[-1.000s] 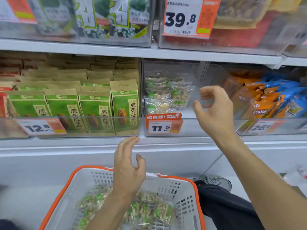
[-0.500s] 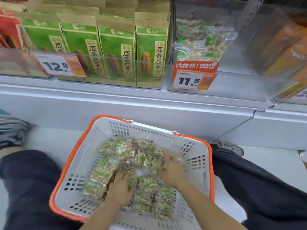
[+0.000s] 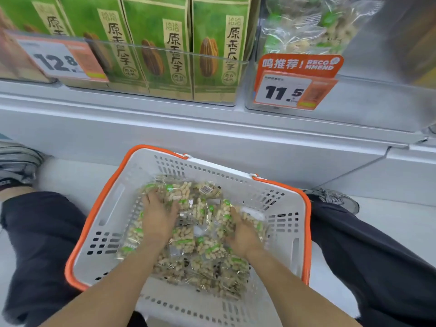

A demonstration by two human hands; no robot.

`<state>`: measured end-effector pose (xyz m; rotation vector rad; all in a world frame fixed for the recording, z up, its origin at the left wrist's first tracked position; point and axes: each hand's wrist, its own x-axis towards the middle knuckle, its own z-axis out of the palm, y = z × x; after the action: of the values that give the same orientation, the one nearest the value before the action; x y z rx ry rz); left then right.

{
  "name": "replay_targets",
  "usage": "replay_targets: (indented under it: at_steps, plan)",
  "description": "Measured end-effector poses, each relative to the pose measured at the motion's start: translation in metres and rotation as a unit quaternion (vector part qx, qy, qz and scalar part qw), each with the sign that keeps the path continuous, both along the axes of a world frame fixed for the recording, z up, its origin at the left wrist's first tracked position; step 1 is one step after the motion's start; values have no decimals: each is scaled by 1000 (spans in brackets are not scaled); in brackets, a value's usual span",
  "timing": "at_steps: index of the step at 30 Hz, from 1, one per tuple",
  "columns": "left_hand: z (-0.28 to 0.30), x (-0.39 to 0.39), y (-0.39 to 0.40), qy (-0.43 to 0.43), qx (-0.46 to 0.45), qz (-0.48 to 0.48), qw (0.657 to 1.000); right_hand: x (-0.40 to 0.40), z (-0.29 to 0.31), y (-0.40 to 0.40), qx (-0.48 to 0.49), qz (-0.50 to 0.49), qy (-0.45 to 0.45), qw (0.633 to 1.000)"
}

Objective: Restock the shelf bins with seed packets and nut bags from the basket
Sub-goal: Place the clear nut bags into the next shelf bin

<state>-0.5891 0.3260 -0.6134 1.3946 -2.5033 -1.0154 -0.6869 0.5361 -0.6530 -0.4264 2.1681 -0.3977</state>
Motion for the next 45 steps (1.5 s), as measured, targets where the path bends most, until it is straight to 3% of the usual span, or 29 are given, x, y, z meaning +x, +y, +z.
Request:
replay_targets:
  at_steps: [6, 10, 17, 21, 25, 28, 32, 35, 38, 41, 45]
  plan:
    - [-1, -12, -2, -93, 49, 30, 994, 5, -5, 1, -4, 71, 75, 995]
    - [-3, -1, 6, -26, 62, 39, 997, 11, 1, -9, -21, 66, 37, 997]
    - [-4, 32, 31, 112, 80, 23, 990, 25, 5, -11, -5, 73, 54, 996]
    - [3, 47, 42, 130, 162, 62, 976, 22, 12, -7, 39, 51, 8, 998]
    - [11, 43, 33, 106, 289, 43, 950, 1, 41, 0, 55, 112, -36, 991]
    - [19, 43, 32, 95, 330, 10, 939, -21, 81, 4, 8, 86, -70, 994]
    - [34, 41, 34, 73, 346, -72, 933, -35, 134, 16, -167, -35, -193, 966]
    - [56, 31, 39, 51, 351, -159, 921, -32, 149, 26, -234, -44, -148, 960]
    - [71, 24, 49, 55, 413, -205, 886, -25, 148, 33, -253, -65, -64, 963]
    - [80, 24, 56, 65, 425, -191, 882, -26, 146, 38, -242, -42, -29, 969]
    - [95, 22, 59, 78, 459, -183, 866, -29, 149, 36, -249, -14, -48, 967]
